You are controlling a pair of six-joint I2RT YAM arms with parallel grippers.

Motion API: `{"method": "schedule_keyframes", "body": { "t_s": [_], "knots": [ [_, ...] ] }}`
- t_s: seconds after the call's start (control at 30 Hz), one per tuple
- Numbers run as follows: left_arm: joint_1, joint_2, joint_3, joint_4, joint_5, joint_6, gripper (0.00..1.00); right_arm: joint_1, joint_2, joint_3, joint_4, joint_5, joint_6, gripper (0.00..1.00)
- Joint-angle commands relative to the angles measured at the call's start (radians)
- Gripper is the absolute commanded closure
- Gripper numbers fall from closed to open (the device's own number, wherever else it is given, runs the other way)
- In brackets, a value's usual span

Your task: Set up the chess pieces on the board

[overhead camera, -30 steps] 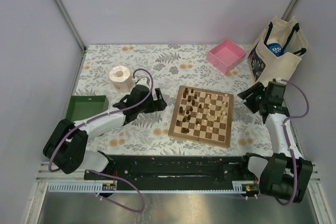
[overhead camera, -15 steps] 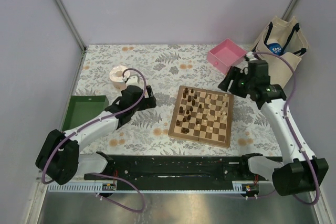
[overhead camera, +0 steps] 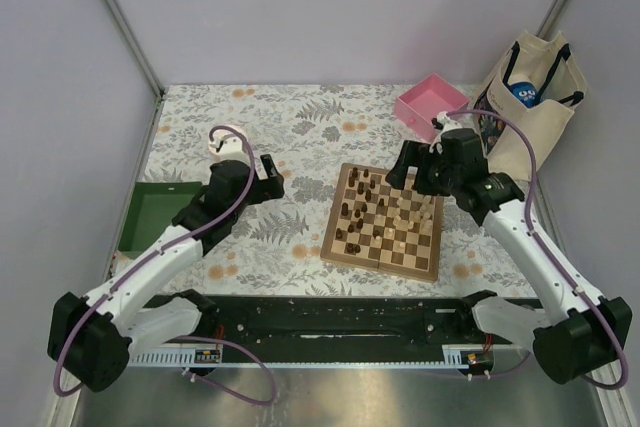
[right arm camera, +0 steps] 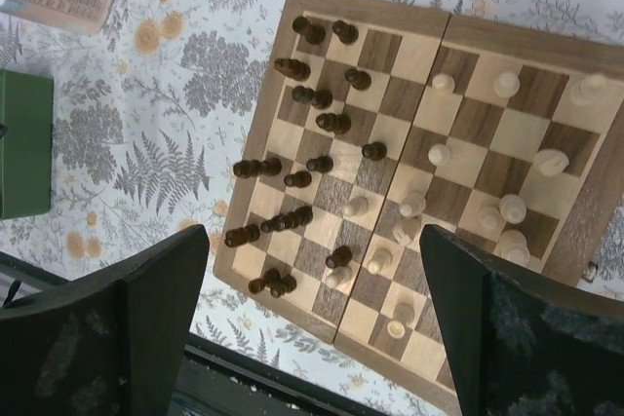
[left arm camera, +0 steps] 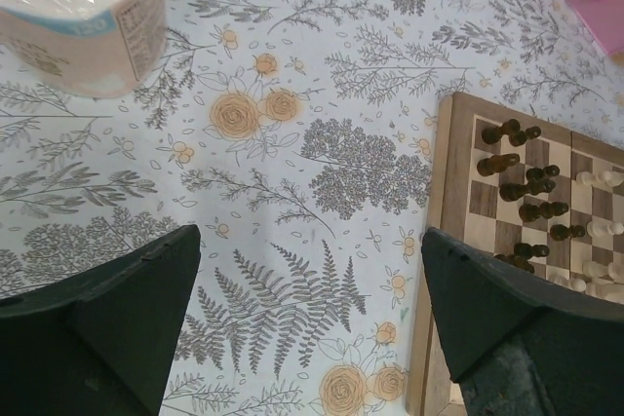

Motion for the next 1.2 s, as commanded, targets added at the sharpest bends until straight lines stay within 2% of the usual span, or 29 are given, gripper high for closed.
{"method": "schedule_keyframes", "body": {
  "t_s": [0.0, 0.03, 0.1, 0.17, 0.2, 0.37, 0.5, 0.8, 0.9, 1.17],
  "knots": [
    [0.005, -0.067, 0.0, -0.072, -0.066, 0.051, 0.01, 0.002, 0.06, 0.061, 0.063, 0.04, -0.017, 0.0],
    [0.007, -0.07, 0.011, -0.085, -0.069, 0.059, 0.01, 0.0, 0.108, 0.099, 0.023, 0.036, -0.032, 0.0],
    [0.007, -0.068, 0.045, -0.13, -0.096, 0.07, 0.01, 0.014, 0.193, 0.187, -0.031, 0.019, -0.055, 0.07],
    [0.008, -0.058, 0.092, -0.194, -0.128, 0.07, 0.01, 0.041, 0.267, 0.242, -0.057, 0.027, -0.072, 0.19],
    [0.01, -0.053, 0.118, -0.232, -0.133, 0.068, 0.01, 0.058, 0.303, 0.263, -0.062, 0.043, -0.084, 0.21],
    [0.008, -0.074, 0.23, -0.38, -0.078, 0.084, 0.01, 0.124, 0.48, 0.427, -0.155, 0.119, -0.121, 0.27],
    [0.008, -0.128, 0.226, -0.458, -0.13, 0.093, 0.01, 0.158, 0.602, 0.515, -0.206, 0.179, -0.126, 0.36],
    [0.008, -0.182, 0.197, -0.5, -0.196, 0.104, 0.01, 0.193, 0.74, 0.569, -0.192, 0.172, -0.135, 0.38],
    [0.008, -0.165, 0.209, -0.498, -0.185, 0.102, 0.01, 0.201, 0.78, 0.607, -0.211, 0.172, -0.129, 0.43],
    [0.01, -0.153, 0.214, -0.498, -0.181, 0.096, 0.01, 0.215, 0.84, 0.624, -0.212, 0.188, -0.116, 0.44]
  ]
}}
